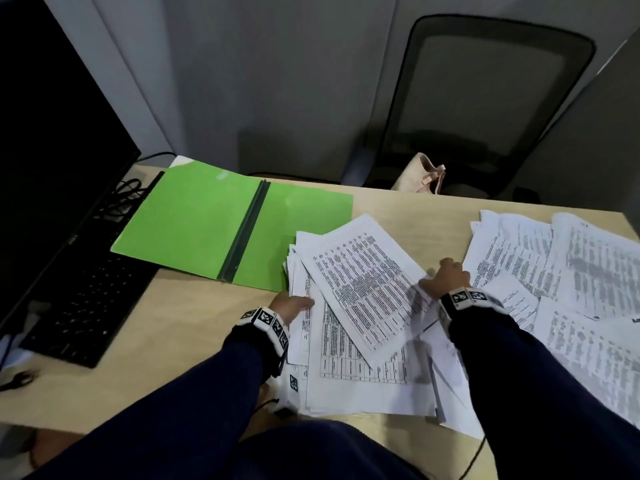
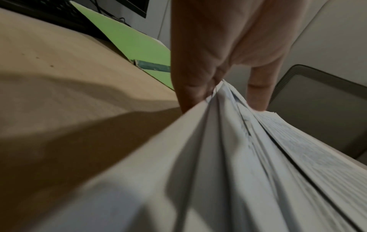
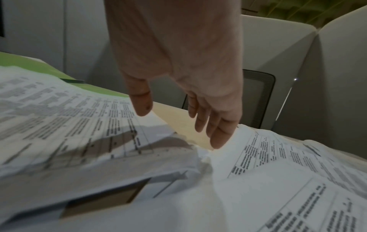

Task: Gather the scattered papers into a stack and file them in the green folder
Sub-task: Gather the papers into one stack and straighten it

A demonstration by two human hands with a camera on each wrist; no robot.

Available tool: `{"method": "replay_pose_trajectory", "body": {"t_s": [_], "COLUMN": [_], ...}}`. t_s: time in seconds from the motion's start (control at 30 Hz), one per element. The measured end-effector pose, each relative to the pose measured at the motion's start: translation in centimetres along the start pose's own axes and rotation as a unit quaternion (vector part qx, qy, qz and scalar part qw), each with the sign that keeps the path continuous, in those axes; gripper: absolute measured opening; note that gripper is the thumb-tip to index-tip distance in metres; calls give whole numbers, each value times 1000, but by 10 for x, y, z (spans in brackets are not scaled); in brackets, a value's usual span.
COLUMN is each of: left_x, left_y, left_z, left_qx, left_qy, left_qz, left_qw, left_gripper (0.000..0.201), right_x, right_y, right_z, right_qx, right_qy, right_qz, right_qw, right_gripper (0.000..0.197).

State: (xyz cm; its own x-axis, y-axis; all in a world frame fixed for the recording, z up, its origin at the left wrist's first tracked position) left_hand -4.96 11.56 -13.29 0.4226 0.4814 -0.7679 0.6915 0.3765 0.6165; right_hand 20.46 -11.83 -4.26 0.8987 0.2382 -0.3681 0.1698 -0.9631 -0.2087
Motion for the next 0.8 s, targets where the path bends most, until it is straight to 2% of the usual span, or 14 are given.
{"method": "replay_pose_trajectory", "body": {"t_s": [0.07,0.13,0.27,0.3,0.37,0.43,0.5,0.53,0.6,0.7,0.77,0.8], "left_x": [4,11,22,24,7,-11,-14,-13,6,52,61,57], "left_y": [-1,1,-2,-3,6,16,15,13,3,-25,-28,-25], "left_z": [-1,-1,-3,-3,-3,-3,-5,-4,-3,-4,-6,-6], "left_qx": [33,61,91,97,99,98,76,57,32,32,38,44], "left_qy": [1,-10,-29,-34,-46,-41,-36,-41,-52,-53,-44,-36], "left_qz": [-10,-10,-25,-29,-35,-29,-28,-28,-20,-28,-26,-20], "left_qw": [999,998,995,994,993,994,996,997,998,998,998,998], "left_gripper": [106,97,100,102,97,67,55,61,87,108,120,124], "right_x": [8,11,6,3,-3,-9,-19,-25,-38,-59,-72,-76], "right_y": [-1,-6,-17,-20,-27,-33,-36,-37,-37,-36,-34,-33], "right_z": [4,10,26,29,32,27,16,12,10,33,56,65], "right_qx": [7,14,-35,-35,-31,-40,-42,-43,-56,-89,-122,-134], "right_qy": [-23,-46,-90,-101,-103,-78,-44,-34,-35,-110,-157,-154], "right_qz": [-8,-11,-16,-14,-21,-31,-29,-25,-22,-39,-53,-52], "right_qw": [1000,999,995,994,994,996,998,998,998,989,979,977], "right_gripper": [68,71,85,81,59,36,30,31,34,44,46,46]}}
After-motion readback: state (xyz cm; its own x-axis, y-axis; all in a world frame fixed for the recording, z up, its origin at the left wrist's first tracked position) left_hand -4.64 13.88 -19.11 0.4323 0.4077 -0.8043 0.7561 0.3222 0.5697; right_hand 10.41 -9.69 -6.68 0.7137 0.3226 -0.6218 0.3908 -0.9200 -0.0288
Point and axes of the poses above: each hand's wrist, its own x-axis towards the middle knuckle, its own z-axis out of the palm, y = z × x, the point moved 7 cm from there along x, towards the middle knuckle, and after that the axes turned 2 degrees about -z, right-handed, at the moved point
